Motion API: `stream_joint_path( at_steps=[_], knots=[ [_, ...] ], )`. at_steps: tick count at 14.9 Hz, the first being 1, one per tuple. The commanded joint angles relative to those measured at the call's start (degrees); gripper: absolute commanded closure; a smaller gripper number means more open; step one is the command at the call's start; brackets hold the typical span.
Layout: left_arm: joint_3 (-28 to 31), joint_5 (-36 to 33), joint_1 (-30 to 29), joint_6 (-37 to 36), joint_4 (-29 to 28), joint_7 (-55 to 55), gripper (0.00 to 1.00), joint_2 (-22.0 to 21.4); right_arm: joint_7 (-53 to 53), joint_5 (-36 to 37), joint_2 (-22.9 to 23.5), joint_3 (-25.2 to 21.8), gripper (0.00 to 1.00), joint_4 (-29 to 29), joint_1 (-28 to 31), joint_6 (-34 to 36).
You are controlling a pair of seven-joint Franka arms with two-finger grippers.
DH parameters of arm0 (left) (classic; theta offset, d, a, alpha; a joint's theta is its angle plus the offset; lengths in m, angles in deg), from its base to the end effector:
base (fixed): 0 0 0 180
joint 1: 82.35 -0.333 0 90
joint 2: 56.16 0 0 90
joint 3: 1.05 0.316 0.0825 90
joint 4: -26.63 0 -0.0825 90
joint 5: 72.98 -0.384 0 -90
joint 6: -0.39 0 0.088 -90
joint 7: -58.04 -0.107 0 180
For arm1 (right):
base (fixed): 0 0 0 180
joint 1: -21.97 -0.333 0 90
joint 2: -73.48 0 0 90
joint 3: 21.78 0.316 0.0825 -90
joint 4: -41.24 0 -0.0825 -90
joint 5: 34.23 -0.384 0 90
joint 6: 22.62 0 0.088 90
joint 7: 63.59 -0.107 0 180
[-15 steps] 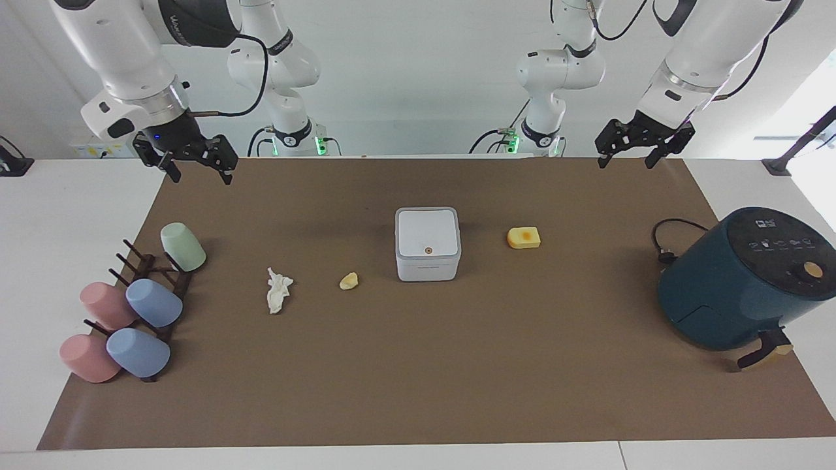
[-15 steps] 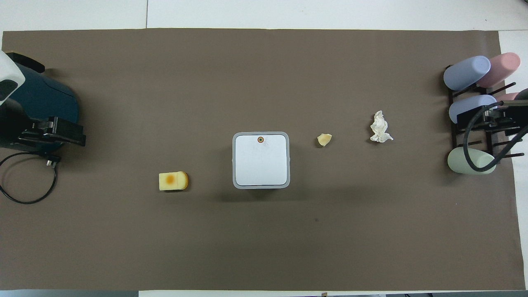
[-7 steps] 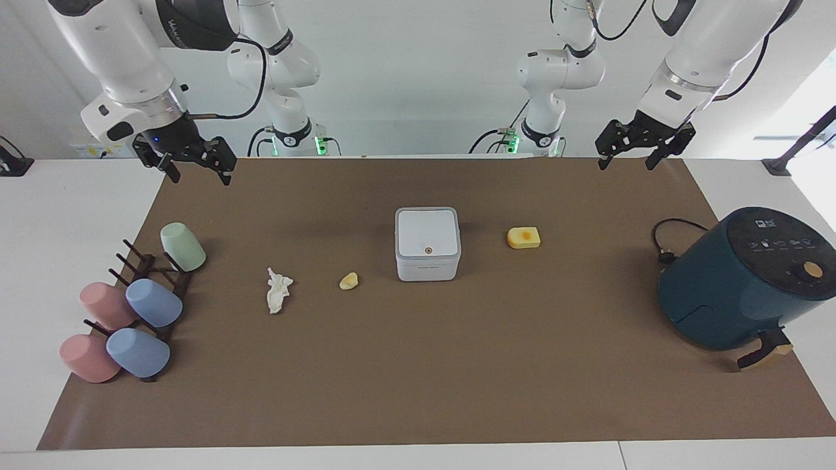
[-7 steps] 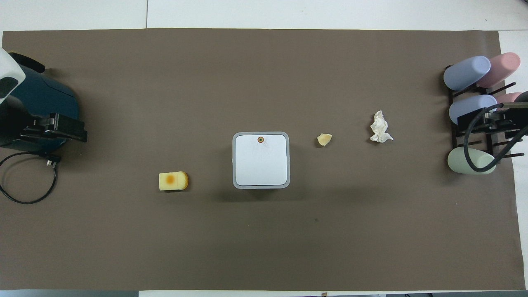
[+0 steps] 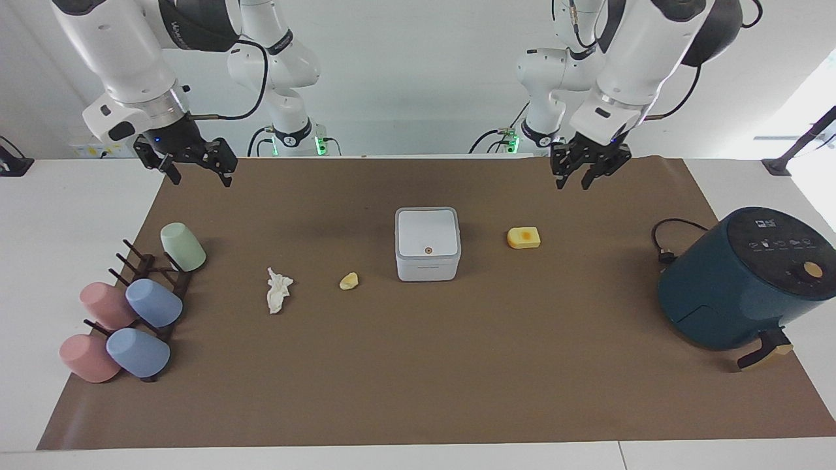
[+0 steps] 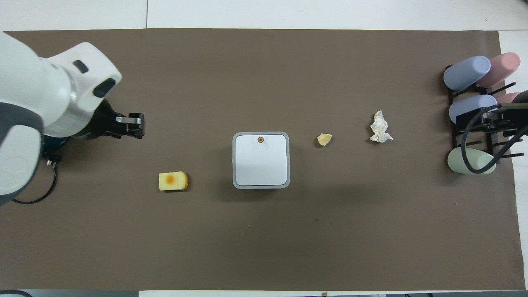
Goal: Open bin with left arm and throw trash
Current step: 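Reach the left gripper to the bin lid while the right gripper reaches the tissue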
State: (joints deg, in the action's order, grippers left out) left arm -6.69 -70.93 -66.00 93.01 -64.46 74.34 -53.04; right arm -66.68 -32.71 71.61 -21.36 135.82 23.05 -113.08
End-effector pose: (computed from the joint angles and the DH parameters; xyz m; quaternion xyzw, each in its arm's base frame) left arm 0.5310 -0.2168 0.5890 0.9985 -0.0485 -0.0197 0.0149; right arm 0.5433 -0.0090 0.6054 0.9992 -0.0323 -0.0193 0.0138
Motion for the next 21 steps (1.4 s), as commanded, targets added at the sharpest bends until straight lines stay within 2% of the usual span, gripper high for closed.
stream_joint_path(
  at_steps=[1,3,4,6,8,13,18,21],
  knots=[
    [0.8,0.8,4.4,1.2,5.3,4.9,1.0,7.6,-0.4,-1.0,-1.6,0.3,0.0,2.2,0.2,-1.6],
    [0.8,0.8,7.0,2.1,9.9,8.5,1.0,12.8,0.0,-1.0,-1.6,0.3,0.0,2.3,0.3,-3.0],
    [0.8,0.8,8.5,3.3,11.2,9.7,1.0,14.8,-0.2,-1.1,-2.0,0.3,0.0,4.9,0.2,-6.1],
    [0.8,0.8,11.3,6.9,11.4,11.9,1.0,17.2,-0.2,-1.0,-5.2,0.3,0.0,14.9,0.2,-17.2],
    [0.6,1.0,12.8,9.8,11.4,13.7,1.0,19.3,-0.1,-1.1,-5.7,0.3,0.0,20.6,0.2,-24.1],
    [0.7,2.7,16.2,15.7,9.9,14.8,1.0,21.4,-0.4,-1.1,-0.2,0.3,0.0,22.4,-1.5,-32.8],
    [0.7,2.9,16.7,18.2,7.4,15.1,1.0,21.8,0.2,-1.0,4.5,0.3,0.0,28.9,-2.8,-46.4],
    [0.7,2.9,17.0,19.6,6.7,15.1,1.0,21.8,0.3,-1.0,5.6,0.3,0.0,35.7,-2.8,-61.2]
  ],
)
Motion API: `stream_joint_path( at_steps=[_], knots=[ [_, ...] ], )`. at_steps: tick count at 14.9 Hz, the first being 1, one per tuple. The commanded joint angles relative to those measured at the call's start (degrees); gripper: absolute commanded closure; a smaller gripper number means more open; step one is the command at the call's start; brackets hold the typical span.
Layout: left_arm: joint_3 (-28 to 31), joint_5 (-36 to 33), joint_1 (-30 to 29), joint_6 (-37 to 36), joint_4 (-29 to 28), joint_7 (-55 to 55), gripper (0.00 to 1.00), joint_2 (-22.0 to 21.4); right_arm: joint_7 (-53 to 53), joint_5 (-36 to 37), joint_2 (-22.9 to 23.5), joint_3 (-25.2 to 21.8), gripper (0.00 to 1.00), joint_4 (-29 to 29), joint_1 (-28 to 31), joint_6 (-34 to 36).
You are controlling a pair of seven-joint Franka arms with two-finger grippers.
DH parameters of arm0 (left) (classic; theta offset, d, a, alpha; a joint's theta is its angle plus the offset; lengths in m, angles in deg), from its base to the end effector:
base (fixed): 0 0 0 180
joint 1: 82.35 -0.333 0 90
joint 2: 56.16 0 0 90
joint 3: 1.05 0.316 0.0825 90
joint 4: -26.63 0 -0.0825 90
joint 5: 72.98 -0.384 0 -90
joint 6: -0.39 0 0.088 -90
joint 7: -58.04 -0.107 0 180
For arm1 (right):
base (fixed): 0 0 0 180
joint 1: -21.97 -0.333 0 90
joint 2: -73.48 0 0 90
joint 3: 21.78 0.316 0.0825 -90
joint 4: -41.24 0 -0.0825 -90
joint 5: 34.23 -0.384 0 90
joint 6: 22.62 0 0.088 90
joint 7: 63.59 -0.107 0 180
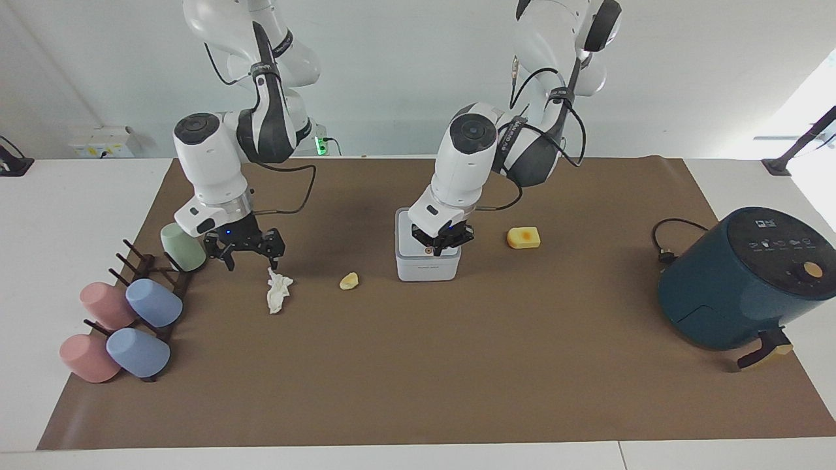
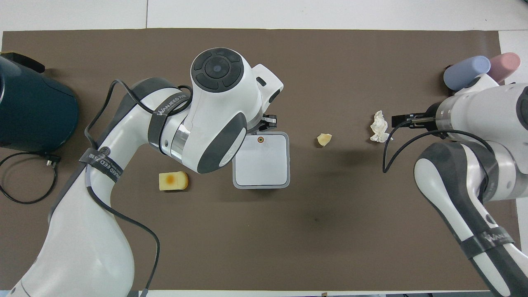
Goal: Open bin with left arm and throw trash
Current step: 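Reach the left gripper to the bin lid while the right gripper reaches the tissue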
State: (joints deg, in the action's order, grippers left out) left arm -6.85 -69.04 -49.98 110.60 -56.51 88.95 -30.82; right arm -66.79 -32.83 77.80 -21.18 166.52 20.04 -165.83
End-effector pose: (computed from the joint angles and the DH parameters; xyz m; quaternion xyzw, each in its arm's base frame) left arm 0.5473 -0.4221 0.4372 0.9973 -0.0467 -0.0173 0.0536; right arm 0.5647 0.0251 0.3774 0.9929 0.0030 0.1187 0.0021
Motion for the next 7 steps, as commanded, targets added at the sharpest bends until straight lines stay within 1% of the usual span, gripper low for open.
stream_joint_path(
  at_steps=[1,2,4,6,7],
  knots=[
    [0.9,1.0,1.0,2.0,-1.4,0.5,1.0,-0.4,0.5,-0.9,0.0,0.1,0.0,5.8,0.3,-11.2],
    [0.9,1.0,1.0,2.1,-1.8,0.5,1.0,-0.4,0.4,-0.9,1.6,0.1,0.0,6.2,0.3,-13.0],
    [0.9,1.0,1.5,2.6,-2.3,0.5,1.0,-0.4,0.6,-0.8,4.5,0.1,0.0,6.1,0.3,-13.8],
    [0.9,1.0,1.8,2.6,-2.7,0.5,1.0,-0.4,0.7,-0.7,7.3,0.1,0.0,6.3,-0.3,-18.5],
    [0.8,1.0,1.8,2.6,-2.7,0.6,1.0,-0.4,1.4,-0.7,8.0,0.1,0.0,6.7,-0.4,-20.2]
  ],
)
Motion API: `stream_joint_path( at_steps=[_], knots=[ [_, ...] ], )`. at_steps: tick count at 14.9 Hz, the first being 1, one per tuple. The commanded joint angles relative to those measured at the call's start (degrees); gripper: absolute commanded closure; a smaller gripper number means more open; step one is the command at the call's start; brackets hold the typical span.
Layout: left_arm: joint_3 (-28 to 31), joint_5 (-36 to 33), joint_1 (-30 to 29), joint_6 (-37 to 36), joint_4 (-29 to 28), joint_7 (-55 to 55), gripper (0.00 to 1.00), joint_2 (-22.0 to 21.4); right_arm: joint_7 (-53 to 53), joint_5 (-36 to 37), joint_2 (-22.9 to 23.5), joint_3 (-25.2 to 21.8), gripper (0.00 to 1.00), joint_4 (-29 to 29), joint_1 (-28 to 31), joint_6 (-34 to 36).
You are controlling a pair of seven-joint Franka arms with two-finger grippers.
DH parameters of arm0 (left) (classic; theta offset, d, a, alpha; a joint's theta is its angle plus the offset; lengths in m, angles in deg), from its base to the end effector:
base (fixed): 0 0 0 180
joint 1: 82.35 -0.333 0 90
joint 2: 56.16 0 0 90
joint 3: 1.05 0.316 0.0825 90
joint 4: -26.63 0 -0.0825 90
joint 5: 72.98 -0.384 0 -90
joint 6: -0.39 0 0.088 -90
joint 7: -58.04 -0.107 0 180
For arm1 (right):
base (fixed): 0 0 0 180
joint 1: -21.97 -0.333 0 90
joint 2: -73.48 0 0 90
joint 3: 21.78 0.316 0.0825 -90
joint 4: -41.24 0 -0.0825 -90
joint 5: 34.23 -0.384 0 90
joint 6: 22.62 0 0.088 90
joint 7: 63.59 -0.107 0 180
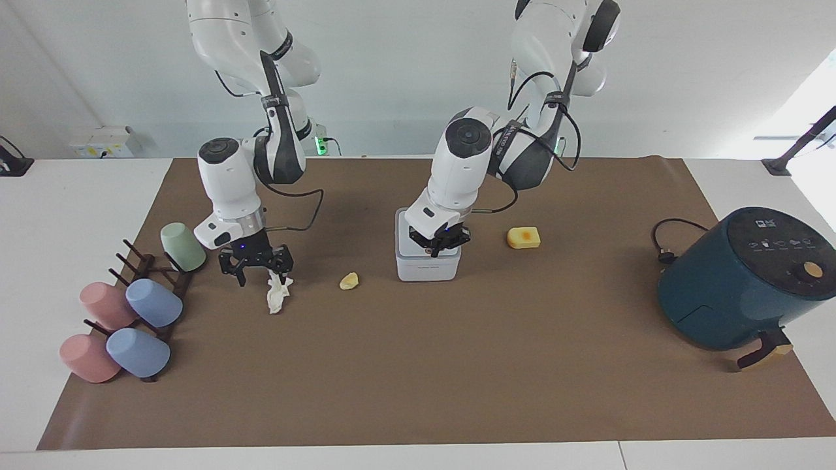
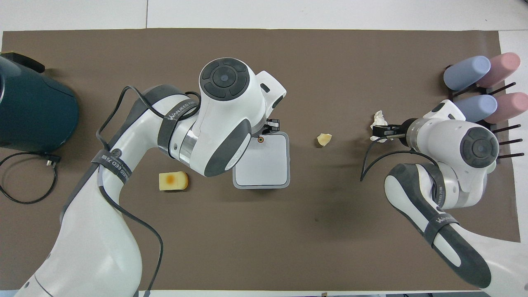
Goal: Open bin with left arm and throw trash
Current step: 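Reach the left gripper to the bin lid while the right gripper reaches the tissue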
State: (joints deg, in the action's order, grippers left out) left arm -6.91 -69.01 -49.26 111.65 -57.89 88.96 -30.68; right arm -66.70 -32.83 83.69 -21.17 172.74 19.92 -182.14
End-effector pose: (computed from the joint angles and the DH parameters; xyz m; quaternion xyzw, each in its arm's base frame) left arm 0.5402 -0.4287 0.4256 0.9971 -0.0526 -0.0213 0.0514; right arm 0.5558 0.0269 0.3041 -0.9879 -0.0065 -0.1549 0.0027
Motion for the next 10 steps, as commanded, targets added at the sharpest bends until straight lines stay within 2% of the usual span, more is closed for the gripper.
stream_joint_path(
  at_steps=[1,2,4,7,10],
  knots=[
    [0.9,1.0,1.1,1.5,-1.4,0.5,1.0,-0.5,1.3,-0.7,2.1,0.1,0.0,0.7,-0.4,-4.2],
    [0.9,1.0,1.2,1.5,-1.5,0.6,1.0,-0.5,1.0,-0.7,2.1,0.1,0.19,0.7,-0.4,-4.2],
    [0.9,1.0,1.1,1.5,-1.6,0.6,1.0,-0.5,0.6,-0.8,2.0,0.1,1.0,0.8,-1.3,-4.0],
    [0.9,1.0,1.5,1.6,-1.8,0.6,1.0,-0.5,0.9,-0.7,1.5,0.1,1.0,0.0,-1.3,-4.2],
    [0.9,1.0,1.6,2.1,-2.6,0.6,1.0,-0.6,0.8,-0.7,-1.3,0.1,1.0,-0.6,-1.5,-3.4]
  ],
)
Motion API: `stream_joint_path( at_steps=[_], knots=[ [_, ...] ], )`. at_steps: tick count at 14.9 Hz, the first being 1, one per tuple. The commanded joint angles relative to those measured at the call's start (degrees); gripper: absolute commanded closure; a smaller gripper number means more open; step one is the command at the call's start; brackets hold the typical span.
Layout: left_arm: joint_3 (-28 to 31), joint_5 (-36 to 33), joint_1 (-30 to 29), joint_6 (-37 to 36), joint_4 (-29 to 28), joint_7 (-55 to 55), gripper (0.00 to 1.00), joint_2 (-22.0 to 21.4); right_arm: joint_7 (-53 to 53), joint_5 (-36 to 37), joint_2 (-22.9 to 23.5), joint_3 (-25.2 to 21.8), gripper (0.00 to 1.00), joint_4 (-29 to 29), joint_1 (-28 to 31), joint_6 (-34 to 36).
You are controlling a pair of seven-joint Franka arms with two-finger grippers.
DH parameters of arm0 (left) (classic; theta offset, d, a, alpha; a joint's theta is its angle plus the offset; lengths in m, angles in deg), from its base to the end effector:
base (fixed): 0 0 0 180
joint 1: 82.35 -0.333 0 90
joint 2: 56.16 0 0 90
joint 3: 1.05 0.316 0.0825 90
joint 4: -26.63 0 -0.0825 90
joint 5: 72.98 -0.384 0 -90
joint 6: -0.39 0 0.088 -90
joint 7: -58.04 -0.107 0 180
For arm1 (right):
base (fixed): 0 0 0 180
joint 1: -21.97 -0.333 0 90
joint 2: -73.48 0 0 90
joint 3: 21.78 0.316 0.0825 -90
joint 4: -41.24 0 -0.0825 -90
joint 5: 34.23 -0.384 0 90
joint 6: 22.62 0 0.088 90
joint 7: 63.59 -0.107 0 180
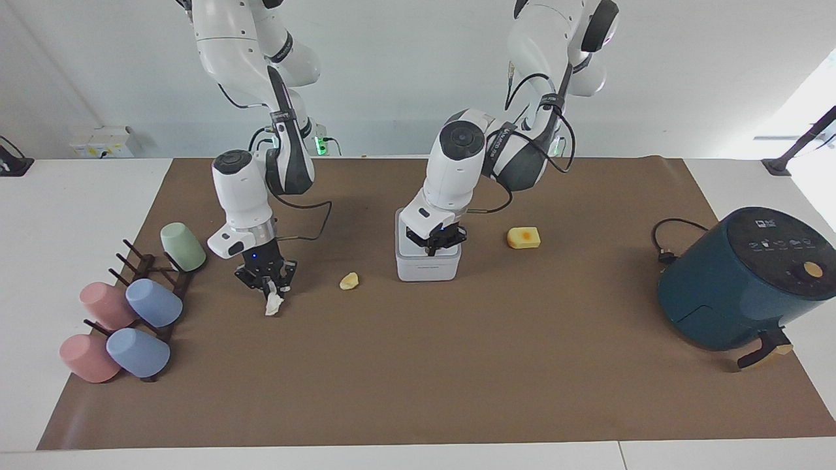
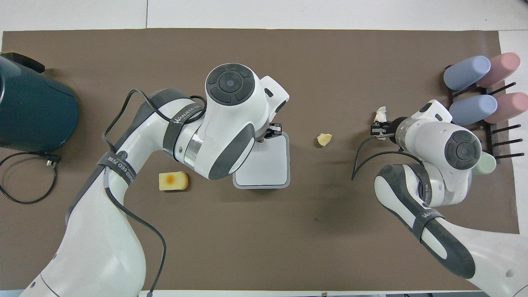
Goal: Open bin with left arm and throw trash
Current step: 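Reach the left gripper to the bin lid while the right gripper reaches the tissue, then lift the lid off with the left gripper while the right gripper grasps the tissue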
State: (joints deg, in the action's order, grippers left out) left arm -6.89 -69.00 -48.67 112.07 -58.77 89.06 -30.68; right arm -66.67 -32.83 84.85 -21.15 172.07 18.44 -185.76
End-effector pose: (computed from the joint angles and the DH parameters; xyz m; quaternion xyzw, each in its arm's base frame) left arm 0.5344 -0.4332 0.4189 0.9969 -0.0564 -0.0248 0.0489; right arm 0.5626 0.0422 0.3052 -0.9831 -0.0198 -0.1816 0.0069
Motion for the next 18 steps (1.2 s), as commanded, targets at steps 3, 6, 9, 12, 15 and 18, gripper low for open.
stream_joint_path(
  at_steps=[3,6,9,12,15,18],
  knots=[
    [0.9,0.9,1.1,1.8,-1.8,0.5,1.0,-0.6,0.8,-0.8,-6.3,0.1,1.0,-1.8,0.0,5.6],
    [1.0,0.6,2.0,3.4,-3.7,0.5,1.0,-0.6,0.7,-0.8,-8.1,0.1,1.0,-11.3,0.0,26.7],
    [1.0,0.3,2.2,5.5,-5.6,0.5,1.0,-1.0,-1.8,-0.8,-8.1,0.1,1.0,-16.5,0.0,36.7],
    [1.0,0.2,2.2,5.9,-6.0,0.4,1.0,-1.0,-3.3,-0.9,-8.1,0.2,1.0,-21.1,0.0,45.2],
    [1.0,0.2,2.2,6.2,-6.6,0.4,1.0,-1.1,-3.4,-0.9,-8.6,0.1,1.0,-25.7,0.0,53.3],
    [1.0,0.5,1.9,4.9,-5.7,0.3,1.0,-2.0,-3.3,-0.9,-10.0,-0.3,1.0,-26.1,0.8,55.8]
  ],
)
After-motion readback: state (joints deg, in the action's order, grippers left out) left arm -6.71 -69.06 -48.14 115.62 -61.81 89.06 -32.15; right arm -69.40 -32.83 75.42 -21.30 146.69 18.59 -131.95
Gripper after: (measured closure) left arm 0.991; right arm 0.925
